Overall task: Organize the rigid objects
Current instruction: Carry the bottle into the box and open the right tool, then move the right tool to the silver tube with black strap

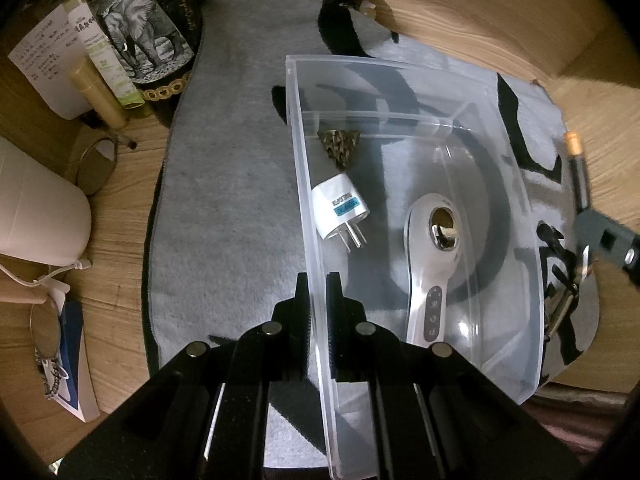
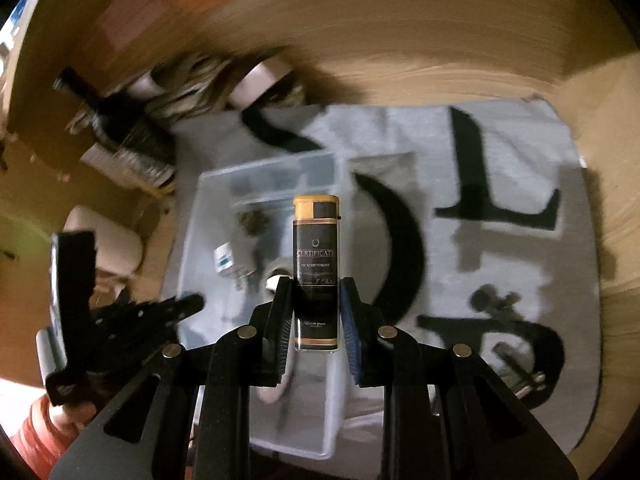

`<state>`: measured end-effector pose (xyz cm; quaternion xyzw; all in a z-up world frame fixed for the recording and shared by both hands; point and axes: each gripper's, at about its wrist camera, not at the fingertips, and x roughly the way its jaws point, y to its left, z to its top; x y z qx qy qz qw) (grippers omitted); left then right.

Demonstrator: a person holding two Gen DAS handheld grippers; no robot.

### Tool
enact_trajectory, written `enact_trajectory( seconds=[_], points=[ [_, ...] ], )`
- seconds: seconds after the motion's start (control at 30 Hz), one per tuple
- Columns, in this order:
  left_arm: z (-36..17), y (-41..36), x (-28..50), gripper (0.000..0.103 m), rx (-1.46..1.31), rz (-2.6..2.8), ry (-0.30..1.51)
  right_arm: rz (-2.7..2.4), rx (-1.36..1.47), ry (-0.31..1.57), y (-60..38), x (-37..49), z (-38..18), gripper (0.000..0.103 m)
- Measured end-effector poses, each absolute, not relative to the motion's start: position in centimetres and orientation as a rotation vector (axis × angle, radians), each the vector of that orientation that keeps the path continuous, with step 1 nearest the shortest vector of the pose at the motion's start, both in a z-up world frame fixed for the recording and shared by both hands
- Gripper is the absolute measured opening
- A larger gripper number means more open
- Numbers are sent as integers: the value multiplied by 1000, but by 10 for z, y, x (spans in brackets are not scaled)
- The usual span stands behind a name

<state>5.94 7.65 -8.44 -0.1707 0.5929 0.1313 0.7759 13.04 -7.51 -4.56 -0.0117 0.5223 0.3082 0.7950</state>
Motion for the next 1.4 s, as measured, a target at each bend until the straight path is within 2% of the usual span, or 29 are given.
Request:
enact_trajectory(
  seconds=[0.73, 0.83, 0.97, 1.4],
  points=[
    [-83, 73, 60, 6, -366, 277, 1287, 810, -137, 1299, 5, 111, -114, 22],
    [-83, 73, 60, 6, -371, 276, 1288, 811, -141, 1307, 5, 110, -113, 23],
    [-83, 72, 60, 6, -367, 276, 1289, 800, -145, 1298, 0, 112, -110, 29],
    [-84, 73, 60, 6, -357, 273, 1289, 725, 7, 1209, -54, 123, -64, 29]
  ],
)
